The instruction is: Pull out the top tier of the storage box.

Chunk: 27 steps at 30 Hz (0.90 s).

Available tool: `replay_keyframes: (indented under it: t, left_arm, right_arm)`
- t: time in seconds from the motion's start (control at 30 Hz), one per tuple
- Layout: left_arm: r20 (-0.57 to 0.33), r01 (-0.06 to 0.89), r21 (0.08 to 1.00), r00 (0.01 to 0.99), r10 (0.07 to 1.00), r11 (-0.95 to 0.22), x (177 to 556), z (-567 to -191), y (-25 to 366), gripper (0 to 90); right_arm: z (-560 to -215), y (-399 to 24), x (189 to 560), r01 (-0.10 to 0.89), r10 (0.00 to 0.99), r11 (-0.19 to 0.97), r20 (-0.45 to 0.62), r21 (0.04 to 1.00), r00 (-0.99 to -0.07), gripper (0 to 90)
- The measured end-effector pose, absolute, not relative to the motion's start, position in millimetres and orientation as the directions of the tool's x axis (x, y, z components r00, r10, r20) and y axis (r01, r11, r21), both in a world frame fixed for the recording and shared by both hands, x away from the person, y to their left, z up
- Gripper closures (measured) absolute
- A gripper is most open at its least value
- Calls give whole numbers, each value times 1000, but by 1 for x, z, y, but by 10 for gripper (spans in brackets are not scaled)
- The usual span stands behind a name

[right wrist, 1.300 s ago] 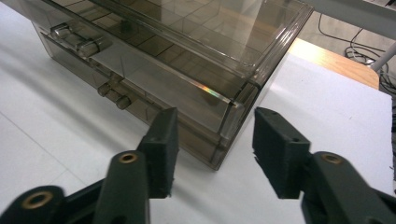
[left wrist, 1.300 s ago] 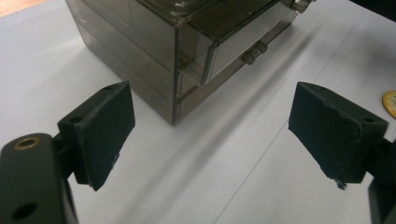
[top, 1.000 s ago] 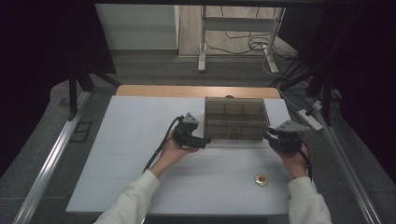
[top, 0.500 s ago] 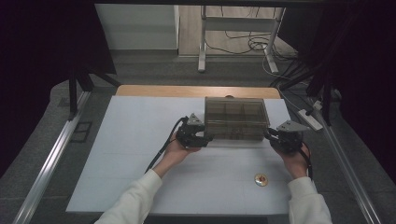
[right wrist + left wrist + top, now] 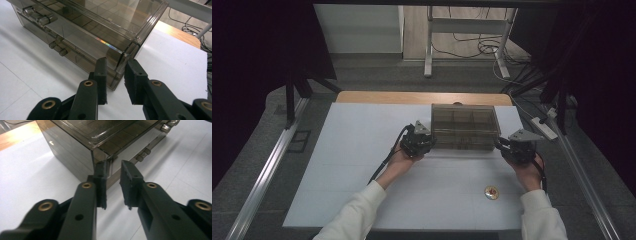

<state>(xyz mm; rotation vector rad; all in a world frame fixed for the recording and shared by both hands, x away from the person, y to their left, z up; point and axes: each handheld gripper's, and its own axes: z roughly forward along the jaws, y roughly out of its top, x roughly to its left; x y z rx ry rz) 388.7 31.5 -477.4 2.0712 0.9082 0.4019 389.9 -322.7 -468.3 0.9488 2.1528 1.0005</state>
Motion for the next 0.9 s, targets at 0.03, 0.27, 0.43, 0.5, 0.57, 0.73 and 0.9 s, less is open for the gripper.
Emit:
replay_keyframes:
  t: [0.03, 0.27, 0.43, 0.5, 0.57, 0.73, 0.9]
  left_arm:
    - [-35, 463, 789, 690, 723, -404, 389, -477, 32, 776]
    - [-22, 455, 786, 697, 717, -418, 387, -477, 32, 794]
    - [-22, 456, 784, 699, 715, -421, 387, -477, 32, 794]
    - [-23, 456, 784, 700, 714, -421, 386, -477, 33, 794]
    - [-27, 457, 784, 700, 714, -419, 386, -477, 33, 793]
    - [-27, 457, 784, 701, 713, -420, 385, -477, 33, 793]
    - [-25, 456, 783, 703, 711, -423, 384, -476, 33, 793]
  right_arm:
    - [-468, -323, 390, 357, 790, 467, -199, 809, -580, 718]
    - [-468, -322, 388, 357, 789, 471, -204, 806, -580, 720]
    - [-468, -323, 387, 355, 787, 472, -204, 807, -582, 722]
    - [-468, -323, 385, 355, 787, 472, -204, 807, -582, 723]
    - [-468, -323, 385, 354, 787, 472, -204, 807, -582, 724]
    - [-467, -322, 383, 353, 786, 478, -213, 804, -581, 726]
    - [-467, -323, 381, 356, 786, 475, -207, 805, -583, 729]
